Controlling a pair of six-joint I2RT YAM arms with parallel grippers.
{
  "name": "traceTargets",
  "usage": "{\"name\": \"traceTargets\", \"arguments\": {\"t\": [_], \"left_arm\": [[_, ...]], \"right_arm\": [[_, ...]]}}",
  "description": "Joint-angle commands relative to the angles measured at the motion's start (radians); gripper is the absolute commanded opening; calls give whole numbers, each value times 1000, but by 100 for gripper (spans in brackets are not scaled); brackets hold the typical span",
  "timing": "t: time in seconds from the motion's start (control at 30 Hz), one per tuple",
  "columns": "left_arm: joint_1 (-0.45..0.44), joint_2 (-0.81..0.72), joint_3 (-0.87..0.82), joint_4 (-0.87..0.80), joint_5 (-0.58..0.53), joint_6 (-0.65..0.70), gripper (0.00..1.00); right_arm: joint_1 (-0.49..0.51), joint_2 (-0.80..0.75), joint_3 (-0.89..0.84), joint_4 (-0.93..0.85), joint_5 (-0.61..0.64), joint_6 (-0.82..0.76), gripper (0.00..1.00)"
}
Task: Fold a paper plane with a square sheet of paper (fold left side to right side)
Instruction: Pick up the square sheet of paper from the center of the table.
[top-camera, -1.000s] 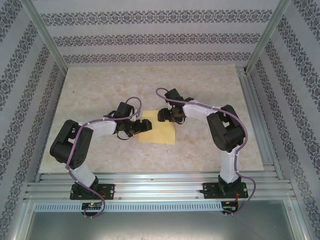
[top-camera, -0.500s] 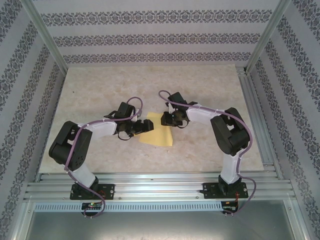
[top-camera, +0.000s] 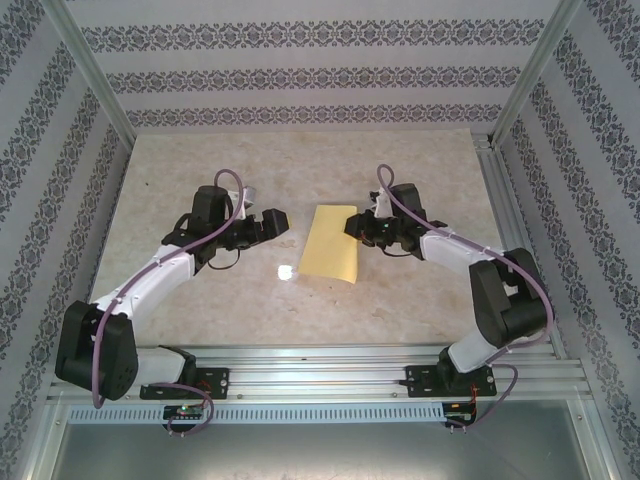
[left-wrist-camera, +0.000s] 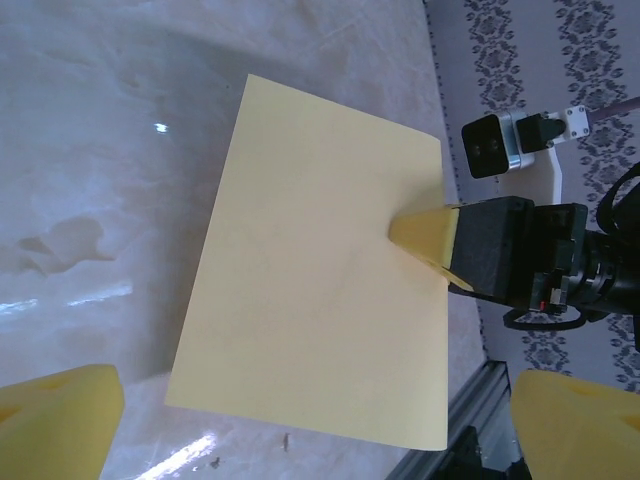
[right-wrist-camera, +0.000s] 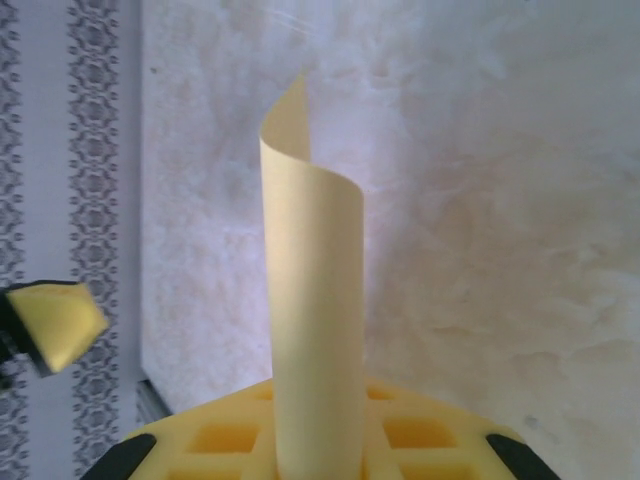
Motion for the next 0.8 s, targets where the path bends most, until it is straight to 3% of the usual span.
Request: {"name": "traceTargets", "arguments": {"t": [0.0, 0.3, 0.43, 0.53, 0.77], "left_arm": [[2, 4, -35, 141, 116, -126, 100], [1, 19, -57, 365, 218, -284, 100], [-3, 18, -48, 366, 235, -286, 100], [-14, 24, -44, 389, 259, -295, 94], [-39, 38, -34, 452, 286, -326, 42]], "right_arm": [[-13, -103, 0, 63, -103, 49, 20], [-26, -243, -11, 149, -206, 192, 20], [-25, -265, -11, 188, -224, 238, 20], [-22, -263, -15, 204, -234, 252, 20], [-12, -240, -16, 213, -232, 255, 20]]}}
